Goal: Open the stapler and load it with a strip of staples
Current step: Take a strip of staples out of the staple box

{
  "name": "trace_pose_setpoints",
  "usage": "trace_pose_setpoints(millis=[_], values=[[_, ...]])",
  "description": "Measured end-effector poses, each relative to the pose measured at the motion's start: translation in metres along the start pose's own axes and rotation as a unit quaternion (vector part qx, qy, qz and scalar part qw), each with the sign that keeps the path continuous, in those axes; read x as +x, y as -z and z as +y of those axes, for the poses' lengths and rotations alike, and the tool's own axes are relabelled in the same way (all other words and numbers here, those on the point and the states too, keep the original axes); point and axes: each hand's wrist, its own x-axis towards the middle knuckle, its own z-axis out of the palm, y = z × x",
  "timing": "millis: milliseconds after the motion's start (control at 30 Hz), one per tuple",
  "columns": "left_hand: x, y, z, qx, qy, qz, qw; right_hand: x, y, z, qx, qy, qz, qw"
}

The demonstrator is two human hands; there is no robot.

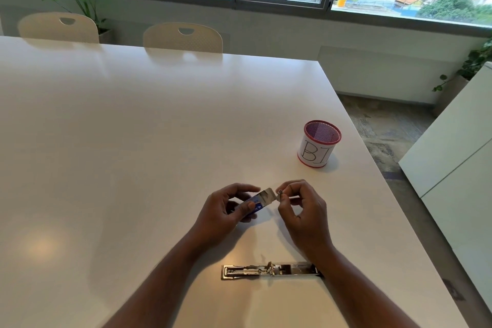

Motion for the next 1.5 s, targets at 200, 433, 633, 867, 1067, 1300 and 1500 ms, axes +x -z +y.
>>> trace_pose_setpoints(millis=[200, 433, 633, 867, 1067, 1300, 1500], values=[[0.001, 0.001, -0.001, 0.0, 0.0, -0.014, 1.0, -0.003, 0.0, 0.001, 0.008, 0.008, -0.018, 1.0], [0.001, 0.001, -0.003, 0.025, 0.003, -0.022, 0.999, -0.004, -0.001, 0.002, 0.016, 0.012, -0.053, 0.998], [0.001, 0.001, -0.002, 0.021, 0.008, -0.016, 1.0, -0.003, 0.0, 0.0, 0.011, 0.056, -0.085, 0.995], [0.001, 0.001, -0.001, 0.024, 0.005, -0.008, 1.0, -0.004, -0.002, -0.003, 0.008, 0.077, -0.104, 0.992], [0.0, 0.002, -0.001, 0.025, 0.001, -0.001, 1.0, -0.003, -0.001, -0.005, -0.007, 0.068, -0.101, 0.993], [0.0, 0.002, -0.001, 0.006, 0.006, 0.007, 1.0, -0.005, 0.001, -0.008, 0.058, 0.011, -0.089, 0.994], [0.0, 0.003, 0.001, -0.017, 0.009, 0.019, 1.0, -0.006, 0.0, -0.008, 0.079, -0.003, -0.081, 0.994]])
